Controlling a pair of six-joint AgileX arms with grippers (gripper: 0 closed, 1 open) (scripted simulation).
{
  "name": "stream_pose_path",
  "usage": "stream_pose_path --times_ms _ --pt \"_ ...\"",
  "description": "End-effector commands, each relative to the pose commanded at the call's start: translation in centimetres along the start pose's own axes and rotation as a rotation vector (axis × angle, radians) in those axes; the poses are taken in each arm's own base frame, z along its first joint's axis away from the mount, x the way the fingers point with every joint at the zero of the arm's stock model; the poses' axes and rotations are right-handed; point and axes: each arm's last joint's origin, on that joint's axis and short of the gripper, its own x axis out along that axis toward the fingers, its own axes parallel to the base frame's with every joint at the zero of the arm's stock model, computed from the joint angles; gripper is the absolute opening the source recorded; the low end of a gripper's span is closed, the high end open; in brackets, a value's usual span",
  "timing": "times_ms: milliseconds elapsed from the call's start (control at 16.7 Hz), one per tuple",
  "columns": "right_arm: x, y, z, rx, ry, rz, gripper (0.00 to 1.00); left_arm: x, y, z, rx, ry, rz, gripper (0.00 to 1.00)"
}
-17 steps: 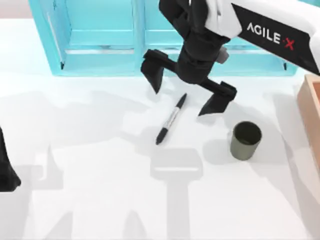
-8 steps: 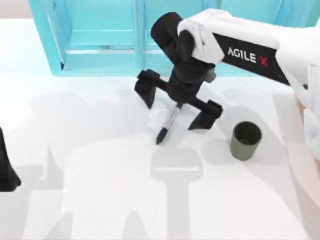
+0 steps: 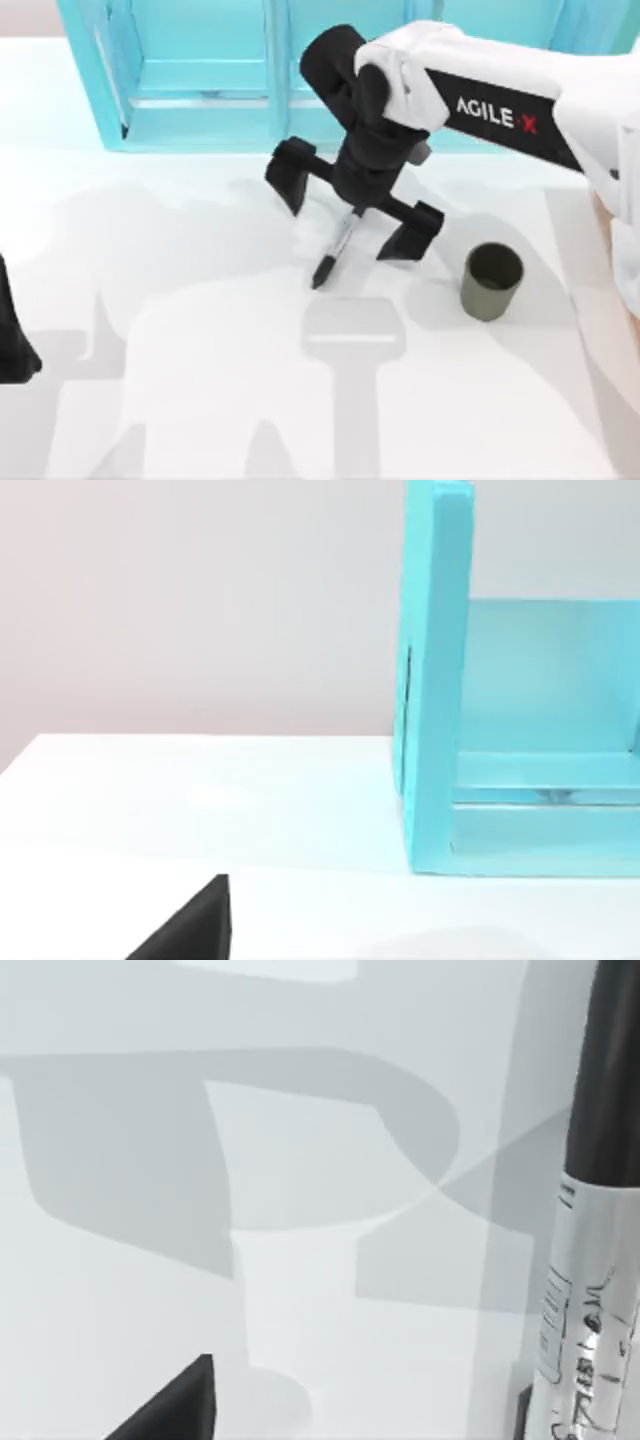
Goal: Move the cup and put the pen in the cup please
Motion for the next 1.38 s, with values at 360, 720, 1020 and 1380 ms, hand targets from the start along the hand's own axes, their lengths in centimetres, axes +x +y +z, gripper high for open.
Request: stream_pose_path --times_ms 360,720,1020,1380 --pt "0.0 0.0 0.0 0.0 0.0 0.0 0.47 0.0 0.0 0.0 0.0 0.0 0.0 1.0" --pt "0.0 0.0 0.0 0.0 0.0 0.0 0.02 0.0 0.0 0.0 0.0 0.0 0.0 1.0" --pt "0.0 0.0 0.0 0.0 0.0 0.0 0.0 0.0 0.0 0.0 0.0 0.0 0.0 1.0" --pt "-3.9 -0.5 -0.6 -0.027 -0.026 -0.034 0.0 0.0 0.0 0.0 0.0 0.0 0.0 1.0"
